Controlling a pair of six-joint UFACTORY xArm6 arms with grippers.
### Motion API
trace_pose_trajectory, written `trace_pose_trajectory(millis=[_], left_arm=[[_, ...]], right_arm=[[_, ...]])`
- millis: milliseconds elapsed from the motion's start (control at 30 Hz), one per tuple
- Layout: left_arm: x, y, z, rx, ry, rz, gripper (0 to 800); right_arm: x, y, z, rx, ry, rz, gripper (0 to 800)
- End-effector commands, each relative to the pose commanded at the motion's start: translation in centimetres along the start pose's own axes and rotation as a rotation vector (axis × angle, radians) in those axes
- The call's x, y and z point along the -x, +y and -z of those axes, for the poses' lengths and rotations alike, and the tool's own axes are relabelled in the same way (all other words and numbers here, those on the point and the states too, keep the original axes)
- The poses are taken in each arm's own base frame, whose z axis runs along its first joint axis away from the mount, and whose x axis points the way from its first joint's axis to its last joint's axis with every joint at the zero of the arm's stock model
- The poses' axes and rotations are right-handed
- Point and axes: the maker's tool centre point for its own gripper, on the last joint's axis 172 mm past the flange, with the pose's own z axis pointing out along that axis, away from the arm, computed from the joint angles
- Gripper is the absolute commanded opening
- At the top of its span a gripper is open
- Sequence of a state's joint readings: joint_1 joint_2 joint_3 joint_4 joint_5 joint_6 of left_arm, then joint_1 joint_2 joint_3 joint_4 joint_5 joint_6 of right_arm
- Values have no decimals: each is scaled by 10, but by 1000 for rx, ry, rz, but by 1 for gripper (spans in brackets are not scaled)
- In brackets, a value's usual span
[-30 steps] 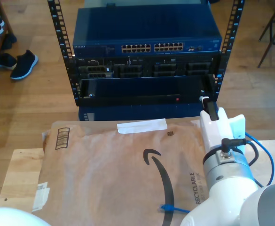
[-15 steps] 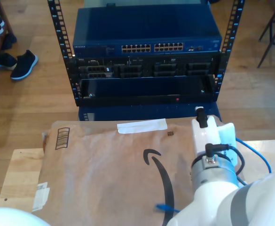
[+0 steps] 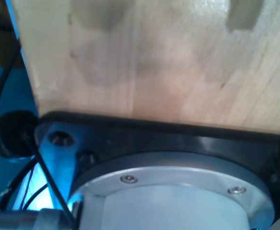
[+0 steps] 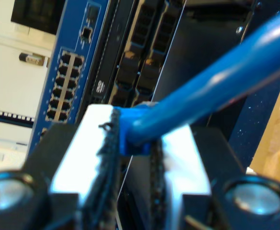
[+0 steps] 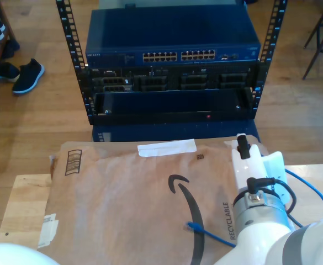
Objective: Grab the cable and plug it in
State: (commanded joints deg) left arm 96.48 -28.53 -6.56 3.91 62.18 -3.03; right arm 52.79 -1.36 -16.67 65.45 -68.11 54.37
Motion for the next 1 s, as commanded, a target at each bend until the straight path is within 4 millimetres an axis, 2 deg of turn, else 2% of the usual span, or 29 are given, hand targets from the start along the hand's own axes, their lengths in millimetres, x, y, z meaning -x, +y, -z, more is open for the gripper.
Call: trace_pose_trajectory(millis=[400,600,700,800,900,967,1000], left_arm=[[1,0,-1,0,-2,0,799],[0,0,0,0,0,0,799],[1,0,-1,0,-2,0,799],[0,0,0,0,0,0,799],[0,0,0,0,0,0,799],[0,0,0,0,0,0,799],[1,0,-1,0,-2,0,799]], right_arm=[[-8,-18,3,-45,27,-47,0],[-6,-18,1,-42,20,-52,0],[-8,-31,3,-63,16,-88,0],[5,-48,0,-87,-7,-140,0],[27,-67,1,-139,-81,-106,0],[35,-64,3,-149,-110,-75,0],[32,-55,5,-136,-110,-56,0]])
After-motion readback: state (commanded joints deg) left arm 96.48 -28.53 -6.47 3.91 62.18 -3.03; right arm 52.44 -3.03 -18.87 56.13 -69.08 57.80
